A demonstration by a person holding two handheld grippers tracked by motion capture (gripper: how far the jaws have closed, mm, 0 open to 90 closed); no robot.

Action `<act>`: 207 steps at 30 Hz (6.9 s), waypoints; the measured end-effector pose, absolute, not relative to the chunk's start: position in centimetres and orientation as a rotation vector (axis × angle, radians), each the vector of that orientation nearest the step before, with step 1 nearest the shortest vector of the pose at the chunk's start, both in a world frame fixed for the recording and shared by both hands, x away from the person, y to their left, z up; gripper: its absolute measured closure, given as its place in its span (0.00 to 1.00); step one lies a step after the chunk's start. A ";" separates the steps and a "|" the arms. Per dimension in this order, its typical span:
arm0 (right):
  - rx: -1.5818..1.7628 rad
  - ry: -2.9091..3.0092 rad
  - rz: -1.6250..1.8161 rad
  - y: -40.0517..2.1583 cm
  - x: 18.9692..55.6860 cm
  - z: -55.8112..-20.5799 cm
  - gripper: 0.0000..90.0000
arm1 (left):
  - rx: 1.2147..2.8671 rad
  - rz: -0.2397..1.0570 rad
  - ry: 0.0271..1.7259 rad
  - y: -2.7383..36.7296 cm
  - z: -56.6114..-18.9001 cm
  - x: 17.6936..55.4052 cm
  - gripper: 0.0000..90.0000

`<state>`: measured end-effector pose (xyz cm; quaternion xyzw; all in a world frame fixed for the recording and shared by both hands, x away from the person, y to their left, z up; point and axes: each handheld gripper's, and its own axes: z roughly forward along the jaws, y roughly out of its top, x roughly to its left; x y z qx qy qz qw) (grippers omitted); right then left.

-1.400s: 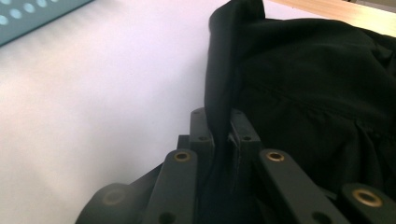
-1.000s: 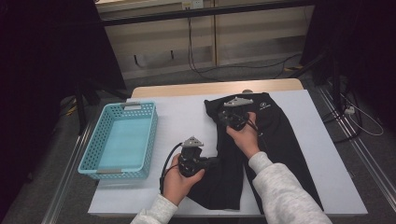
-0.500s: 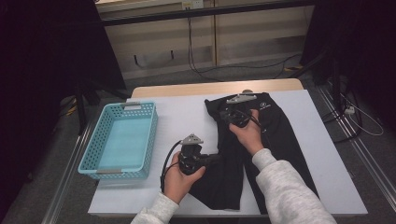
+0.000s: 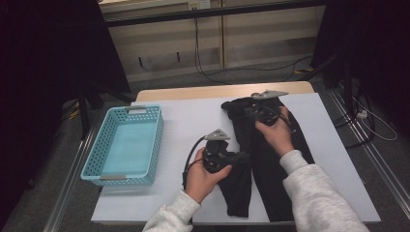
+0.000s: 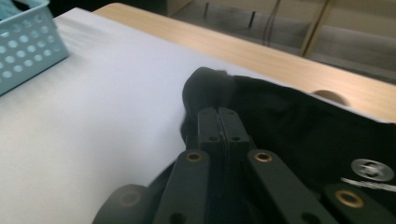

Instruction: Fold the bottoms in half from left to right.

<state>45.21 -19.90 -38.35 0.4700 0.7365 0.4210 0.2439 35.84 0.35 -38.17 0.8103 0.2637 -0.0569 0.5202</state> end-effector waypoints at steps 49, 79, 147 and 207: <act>1.327 2.072 0.997 -27.1 32.8 -45.1 0.40 | 2.126 0.239 0.802 10.9 -44.3 40.5 0.12; 1.317 2.176 0.981 -28.9 28.3 -45.6 0.98 | 2.125 0.256 0.798 10.7 -44.3 41.2 0.13; 1.339 2.234 0.980 -31.1 24.9 -45.3 1.00 | 2.141 0.286 0.797 11.4 -43.9 41.0 0.13; 1.469 1.963 0.891 -20.2 45.9 -45.8 0.36 | 2.133 0.274 0.855 13.6 -44.3 40.7 0.10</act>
